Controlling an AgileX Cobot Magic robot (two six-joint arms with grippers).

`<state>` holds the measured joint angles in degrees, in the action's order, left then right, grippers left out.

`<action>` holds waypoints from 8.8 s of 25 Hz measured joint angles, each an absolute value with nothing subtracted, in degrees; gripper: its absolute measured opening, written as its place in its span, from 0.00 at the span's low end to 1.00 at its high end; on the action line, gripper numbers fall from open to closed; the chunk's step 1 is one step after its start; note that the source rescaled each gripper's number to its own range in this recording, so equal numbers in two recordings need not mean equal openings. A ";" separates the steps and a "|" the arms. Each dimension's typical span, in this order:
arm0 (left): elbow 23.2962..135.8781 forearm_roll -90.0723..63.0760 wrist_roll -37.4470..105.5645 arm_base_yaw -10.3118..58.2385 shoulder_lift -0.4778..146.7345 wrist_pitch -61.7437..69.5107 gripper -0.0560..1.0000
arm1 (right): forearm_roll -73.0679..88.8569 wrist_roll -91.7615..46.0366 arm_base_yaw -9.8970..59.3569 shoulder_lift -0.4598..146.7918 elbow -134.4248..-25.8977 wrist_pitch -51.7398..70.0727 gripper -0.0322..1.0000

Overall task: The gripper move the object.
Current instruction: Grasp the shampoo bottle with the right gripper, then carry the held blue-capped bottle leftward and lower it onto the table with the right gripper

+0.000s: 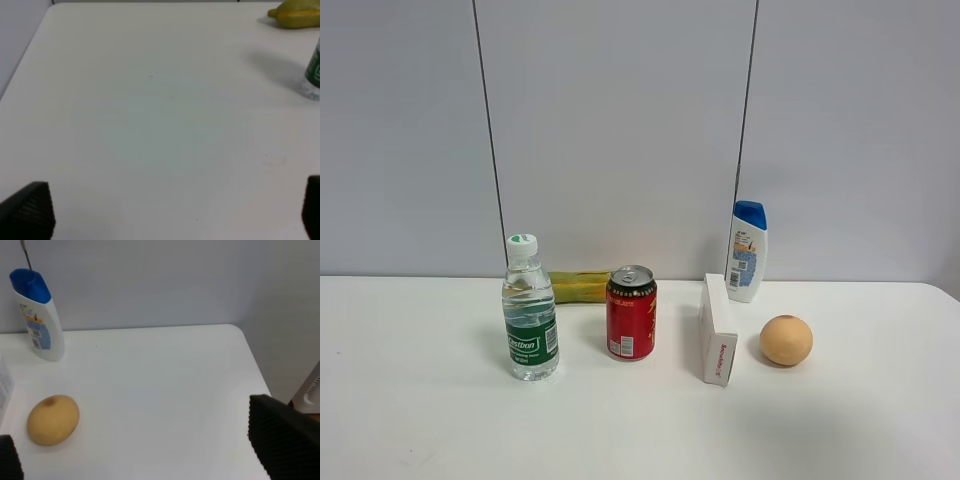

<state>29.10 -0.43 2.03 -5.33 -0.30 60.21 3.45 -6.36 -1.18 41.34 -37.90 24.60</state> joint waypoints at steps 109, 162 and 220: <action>29.10 -0.43 2.03 -5.33 -0.30 60.21 1.00 | -3.87 -6.57 10.21 132.44 -78.65 -32.30 0.96; 29.10 -0.43 2.03 -5.33 -0.30 60.21 1.00 | -10.22 0.00 17.81 109.54 -80.72 -4.31 0.04; 29.10 -0.43 2.03 -5.33 -0.30 60.21 1.00 | -2.94 -11.08 43.54 96.53 -44.57 -20.30 0.04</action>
